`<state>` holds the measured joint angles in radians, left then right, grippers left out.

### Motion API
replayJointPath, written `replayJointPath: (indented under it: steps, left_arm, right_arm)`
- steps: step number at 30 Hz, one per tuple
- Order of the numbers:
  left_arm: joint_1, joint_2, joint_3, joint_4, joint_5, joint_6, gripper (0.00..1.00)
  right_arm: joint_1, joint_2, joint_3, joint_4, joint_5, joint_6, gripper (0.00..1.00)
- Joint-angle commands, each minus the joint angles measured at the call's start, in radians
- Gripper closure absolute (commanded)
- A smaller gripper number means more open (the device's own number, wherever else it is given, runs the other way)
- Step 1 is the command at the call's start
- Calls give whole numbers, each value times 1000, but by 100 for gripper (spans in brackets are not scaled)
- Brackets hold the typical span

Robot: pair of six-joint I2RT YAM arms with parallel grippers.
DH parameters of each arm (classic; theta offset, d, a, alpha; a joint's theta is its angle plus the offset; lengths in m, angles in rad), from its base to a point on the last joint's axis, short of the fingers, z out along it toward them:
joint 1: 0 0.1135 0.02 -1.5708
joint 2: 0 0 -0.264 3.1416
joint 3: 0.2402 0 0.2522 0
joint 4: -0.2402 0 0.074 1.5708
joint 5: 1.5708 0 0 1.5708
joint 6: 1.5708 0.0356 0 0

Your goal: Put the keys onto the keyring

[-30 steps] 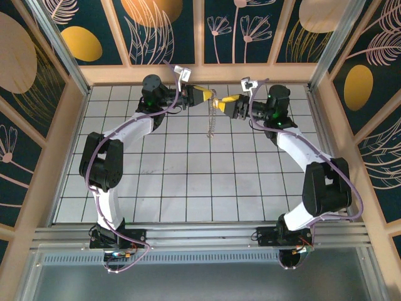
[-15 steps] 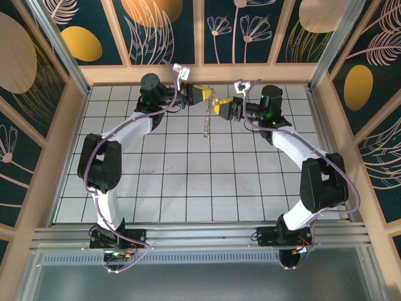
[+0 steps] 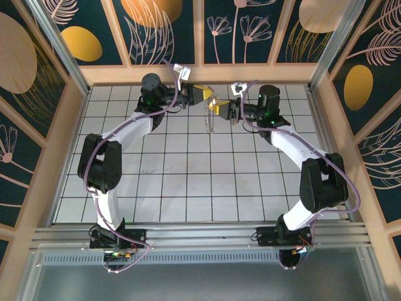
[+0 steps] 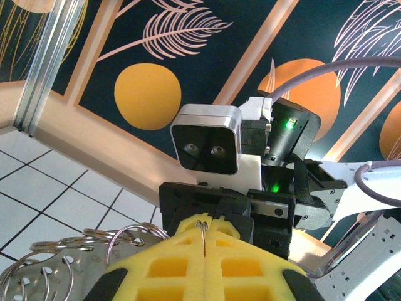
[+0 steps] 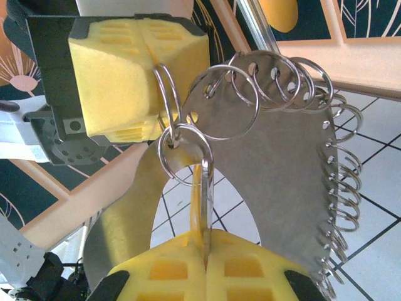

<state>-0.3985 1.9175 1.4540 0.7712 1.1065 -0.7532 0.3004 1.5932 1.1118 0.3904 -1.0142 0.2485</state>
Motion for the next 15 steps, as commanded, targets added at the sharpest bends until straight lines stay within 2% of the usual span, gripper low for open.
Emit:
replayJointPath:
  steps: [1,15]
  left_arm:
    - [-4,-20,35,43,-26,3,100]
    - [-11,-12,33,83,-38,-29,100]
  right_arm:
    - [12,-27,2,-28,-10,-37,100]
    - [85,27,61,-83,-32,-75,100]
